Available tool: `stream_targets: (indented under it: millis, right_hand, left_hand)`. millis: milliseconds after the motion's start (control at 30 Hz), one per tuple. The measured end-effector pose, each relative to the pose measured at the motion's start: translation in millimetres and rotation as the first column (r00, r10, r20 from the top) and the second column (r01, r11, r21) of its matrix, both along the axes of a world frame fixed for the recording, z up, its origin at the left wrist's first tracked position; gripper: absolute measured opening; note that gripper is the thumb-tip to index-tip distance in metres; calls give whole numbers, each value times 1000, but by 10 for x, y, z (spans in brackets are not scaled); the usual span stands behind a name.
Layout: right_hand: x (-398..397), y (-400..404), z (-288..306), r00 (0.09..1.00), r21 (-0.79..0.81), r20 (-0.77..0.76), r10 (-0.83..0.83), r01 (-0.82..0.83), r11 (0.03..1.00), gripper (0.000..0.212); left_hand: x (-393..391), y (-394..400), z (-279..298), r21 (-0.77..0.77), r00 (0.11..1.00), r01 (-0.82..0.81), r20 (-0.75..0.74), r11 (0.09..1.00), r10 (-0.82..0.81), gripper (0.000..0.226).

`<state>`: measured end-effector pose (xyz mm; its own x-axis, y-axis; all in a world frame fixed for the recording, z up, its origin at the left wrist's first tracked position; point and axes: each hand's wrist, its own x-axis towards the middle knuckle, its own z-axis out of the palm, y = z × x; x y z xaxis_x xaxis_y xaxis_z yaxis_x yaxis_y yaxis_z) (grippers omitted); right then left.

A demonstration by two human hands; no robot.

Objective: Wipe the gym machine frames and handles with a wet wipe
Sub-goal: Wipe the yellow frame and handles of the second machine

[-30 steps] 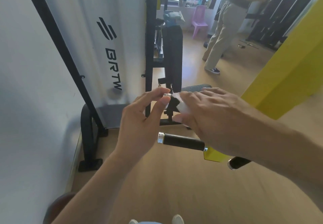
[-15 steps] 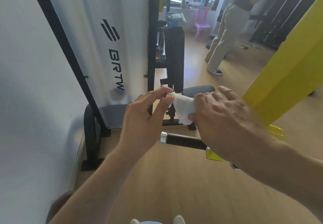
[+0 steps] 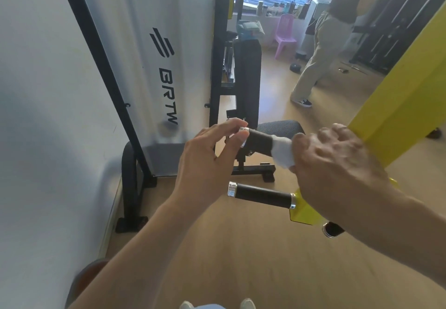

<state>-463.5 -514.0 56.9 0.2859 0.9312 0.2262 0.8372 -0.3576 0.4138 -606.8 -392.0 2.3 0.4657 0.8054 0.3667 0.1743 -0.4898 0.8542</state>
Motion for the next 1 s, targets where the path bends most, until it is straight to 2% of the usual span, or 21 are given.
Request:
stream_targets:
  millis: [100,167,267,367,467,533,600,700,767,800,867,933,1000]
  right_hand:
    - [-118,137,-16,994,49,-100,50,-45,998,60]
    - [-212,286,-17,972,141,-160,171,-149,979,53]
    - [-220,384,-31,943,174,-201,265,-232,957,35]
    - [-86,275,0,968,83,-148,202,-191,978,32]
    - [17,72,111,998,-90,-49,50,-54,994,23]
    - [52,31,137,999,-140,-17,38,-40,989,23]
    - [-13,129,107,993,-65,-65,96,-100,993,29]
    - [-112,358,-9,943,97,-221,250,-233,968,33]
    - [-107,360,-23,950,99,-168,264,-250,963,31]
    - [-72,289,10,967,48,-119,225,-220,974,28]
    - [-5,79,111,995,-185,32,95,-87,979,25]
    - [35,-59,205,984,-365,179,6,61,929,30]
    - [7,-33,206,980,-370,195,43,33,928,32]
  left_hand:
    - [-10,-21,12,-21,1000,-6,26,1000,6,20]
    - [-20,-28,18,-27,999,-9,47,1000,10,20]
    - [-34,-14,33,-10,999,-5,42,1000,6,26]
    - [-39,23,15,2,1000,-4,14,1000,4,27]
    - [-33,23,12,-10,1000,1,7,1000,-1,22]
    - [-19,8,17,-13,1000,19,1,1000,-19,20]
    - [-15,-6,38,-9,1000,29,-3,1000,-29,17]
    - [-4,2,54,-17,999,31,-13,999,-31,14]
    - [-5,12,50,-8,999,16,-28,1000,-16,21]
    - [-9,17,52,3,999,3,-44,1000,-3,22]
    - [-10,9,57,14,995,-24,-99,1000,25,22]
    - [5,-30,66,22,989,-49,-136,999,52,26]
    - [36,-85,77,15,990,-58,-130,998,60,27]
